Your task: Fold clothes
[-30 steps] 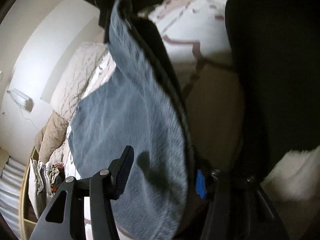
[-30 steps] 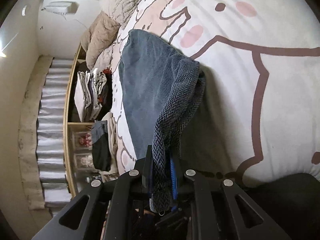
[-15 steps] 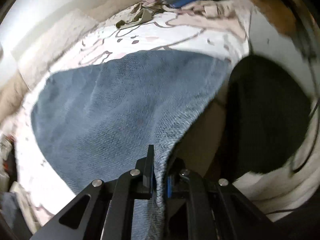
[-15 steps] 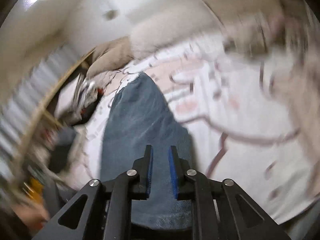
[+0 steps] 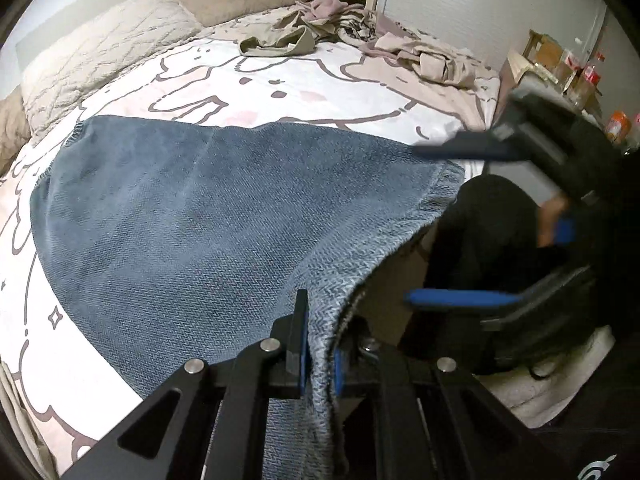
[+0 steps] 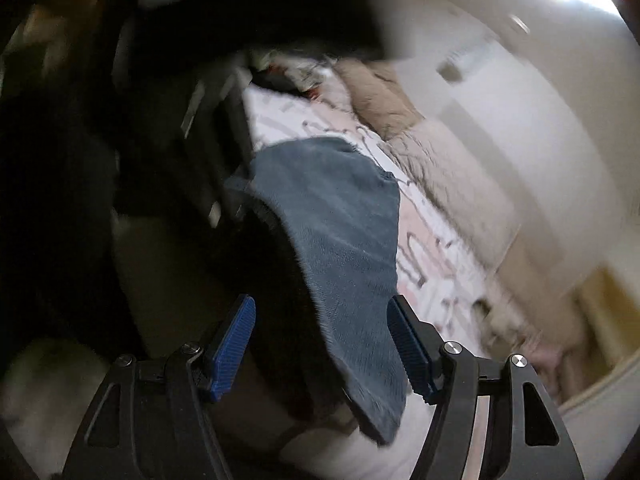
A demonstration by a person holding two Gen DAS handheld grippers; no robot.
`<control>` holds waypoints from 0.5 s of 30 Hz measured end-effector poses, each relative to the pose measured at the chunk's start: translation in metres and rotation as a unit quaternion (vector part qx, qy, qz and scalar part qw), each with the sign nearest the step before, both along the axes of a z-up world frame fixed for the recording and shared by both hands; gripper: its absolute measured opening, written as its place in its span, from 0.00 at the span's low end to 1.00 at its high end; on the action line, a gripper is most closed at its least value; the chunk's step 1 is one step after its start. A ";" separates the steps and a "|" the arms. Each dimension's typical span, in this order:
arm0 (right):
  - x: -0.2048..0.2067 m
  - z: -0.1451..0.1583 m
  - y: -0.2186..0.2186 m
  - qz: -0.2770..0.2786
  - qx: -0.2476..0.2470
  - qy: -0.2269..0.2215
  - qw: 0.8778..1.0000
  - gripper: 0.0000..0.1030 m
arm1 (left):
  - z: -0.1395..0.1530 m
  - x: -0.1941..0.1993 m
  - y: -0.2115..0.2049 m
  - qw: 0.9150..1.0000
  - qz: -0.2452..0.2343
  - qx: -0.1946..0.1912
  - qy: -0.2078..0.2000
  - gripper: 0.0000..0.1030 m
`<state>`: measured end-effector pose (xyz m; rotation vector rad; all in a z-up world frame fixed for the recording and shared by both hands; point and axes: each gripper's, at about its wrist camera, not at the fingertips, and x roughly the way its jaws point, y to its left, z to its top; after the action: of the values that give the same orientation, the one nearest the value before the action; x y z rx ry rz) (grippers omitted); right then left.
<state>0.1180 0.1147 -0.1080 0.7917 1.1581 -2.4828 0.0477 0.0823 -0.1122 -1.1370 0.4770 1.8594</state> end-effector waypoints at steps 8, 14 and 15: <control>-0.038 -0.061 0.013 0.014 0.191 0.014 0.981 0.32 | -0.008 0.001 -0.003 1.000 0.001 -0.003 0.015 0.09; -0.054 -0.036 0.043 0.012 0.153 -0.021 0.988 0.15 | -0.028 0.030 0.013 0.997 -0.008 -0.030 0.071 0.14; -0.059 -0.033 0.046 0.007 0.140 -0.026 0.990 0.15 | -0.030 0.035 0.015 0.995 -0.004 -0.042 0.094 0.18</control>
<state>0.0595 0.1612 -0.1406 0.9097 1.5097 -2.3024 0.0825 0.0969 -0.1422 -1.0182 0.6717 1.9642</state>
